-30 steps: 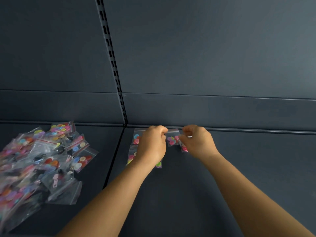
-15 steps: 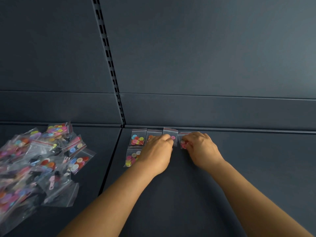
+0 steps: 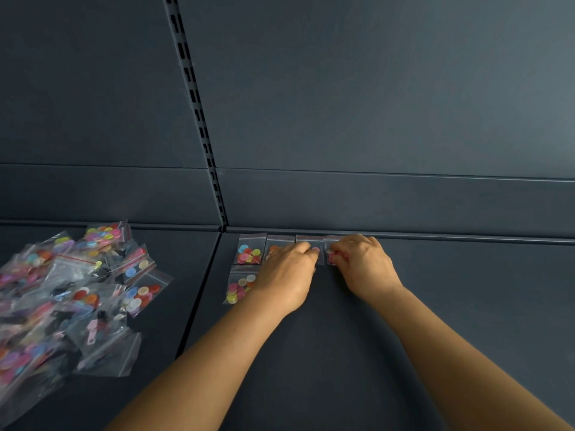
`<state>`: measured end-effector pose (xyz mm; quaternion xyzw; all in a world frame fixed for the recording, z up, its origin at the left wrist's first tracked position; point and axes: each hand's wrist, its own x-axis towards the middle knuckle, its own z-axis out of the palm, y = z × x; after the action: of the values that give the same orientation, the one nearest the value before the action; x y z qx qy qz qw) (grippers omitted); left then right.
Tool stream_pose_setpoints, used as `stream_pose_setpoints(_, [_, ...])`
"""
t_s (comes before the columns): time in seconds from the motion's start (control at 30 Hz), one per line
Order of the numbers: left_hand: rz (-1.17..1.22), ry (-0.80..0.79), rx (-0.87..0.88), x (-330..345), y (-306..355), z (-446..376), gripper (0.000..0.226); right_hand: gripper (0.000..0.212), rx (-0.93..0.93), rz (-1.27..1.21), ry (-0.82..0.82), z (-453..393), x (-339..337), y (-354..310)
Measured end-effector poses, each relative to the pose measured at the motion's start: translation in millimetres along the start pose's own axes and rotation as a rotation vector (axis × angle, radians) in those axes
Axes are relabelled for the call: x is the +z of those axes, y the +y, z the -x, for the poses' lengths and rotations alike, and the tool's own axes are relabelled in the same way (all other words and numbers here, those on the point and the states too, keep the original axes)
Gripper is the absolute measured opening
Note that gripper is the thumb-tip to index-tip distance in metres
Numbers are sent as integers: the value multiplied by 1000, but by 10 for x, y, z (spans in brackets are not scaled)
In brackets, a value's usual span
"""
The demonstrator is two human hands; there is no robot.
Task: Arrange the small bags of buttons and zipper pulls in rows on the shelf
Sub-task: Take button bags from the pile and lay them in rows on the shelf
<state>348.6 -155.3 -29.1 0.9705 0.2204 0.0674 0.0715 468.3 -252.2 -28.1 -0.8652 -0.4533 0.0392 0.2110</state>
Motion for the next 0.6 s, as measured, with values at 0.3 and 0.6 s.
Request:
stream_pose_setpoints(0.3, [6, -1, -30, -25, 42, 29, 44, 25, -17, 31, -8, 16, -20, -23])
stream_pose_setpoints(0.6, [13, 132, -53, -276, -109, 320, 44, 31, -121, 9, 24, 128, -56, -373])
